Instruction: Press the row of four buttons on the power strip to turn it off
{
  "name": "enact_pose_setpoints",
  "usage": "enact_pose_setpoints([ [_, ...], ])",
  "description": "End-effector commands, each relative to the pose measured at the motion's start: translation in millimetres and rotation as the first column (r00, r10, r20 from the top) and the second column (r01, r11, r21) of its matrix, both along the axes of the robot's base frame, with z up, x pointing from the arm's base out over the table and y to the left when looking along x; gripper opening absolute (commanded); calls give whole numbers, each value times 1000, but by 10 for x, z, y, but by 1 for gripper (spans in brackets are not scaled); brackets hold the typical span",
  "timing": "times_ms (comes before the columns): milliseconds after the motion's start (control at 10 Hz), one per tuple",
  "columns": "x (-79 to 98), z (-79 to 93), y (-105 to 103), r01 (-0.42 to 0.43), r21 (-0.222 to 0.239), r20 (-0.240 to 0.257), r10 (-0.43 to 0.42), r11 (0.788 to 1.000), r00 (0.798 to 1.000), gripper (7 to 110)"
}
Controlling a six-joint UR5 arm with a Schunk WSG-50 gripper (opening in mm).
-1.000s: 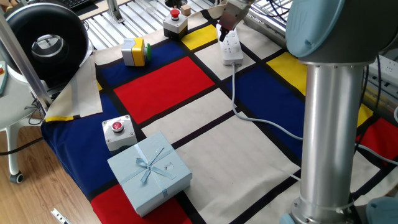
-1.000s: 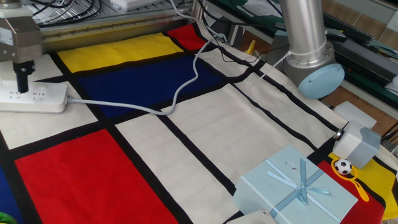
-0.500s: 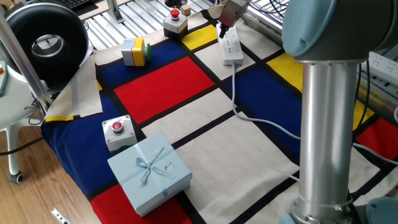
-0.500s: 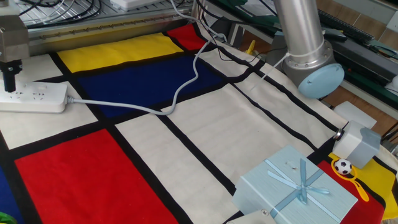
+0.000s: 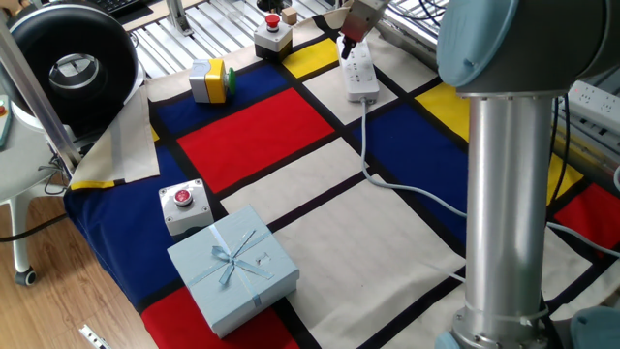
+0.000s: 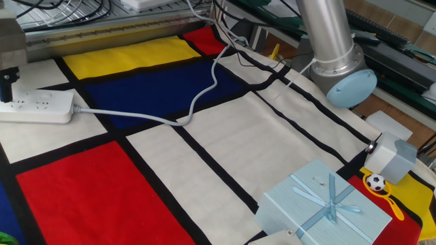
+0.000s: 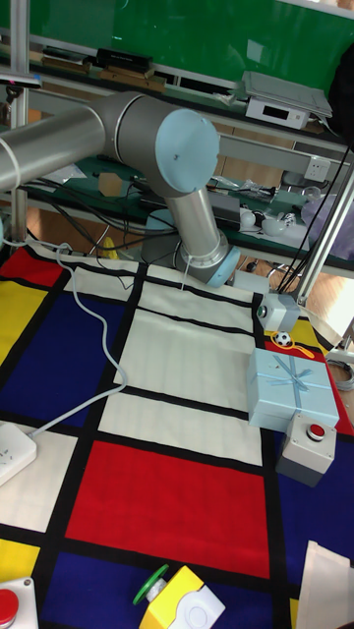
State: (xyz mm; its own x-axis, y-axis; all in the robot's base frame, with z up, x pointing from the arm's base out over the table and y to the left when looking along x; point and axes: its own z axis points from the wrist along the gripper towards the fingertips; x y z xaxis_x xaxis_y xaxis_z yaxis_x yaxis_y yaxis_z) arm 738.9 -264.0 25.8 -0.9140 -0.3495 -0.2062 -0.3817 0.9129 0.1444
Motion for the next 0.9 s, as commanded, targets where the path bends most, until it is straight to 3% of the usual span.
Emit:
enact_pose_setpoints([
  [0,21,-8,17,6,14,7,-6,1000,1000,88],
  [800,-34,-56,22,15,13,-2,-15,1000,1000,88],
])
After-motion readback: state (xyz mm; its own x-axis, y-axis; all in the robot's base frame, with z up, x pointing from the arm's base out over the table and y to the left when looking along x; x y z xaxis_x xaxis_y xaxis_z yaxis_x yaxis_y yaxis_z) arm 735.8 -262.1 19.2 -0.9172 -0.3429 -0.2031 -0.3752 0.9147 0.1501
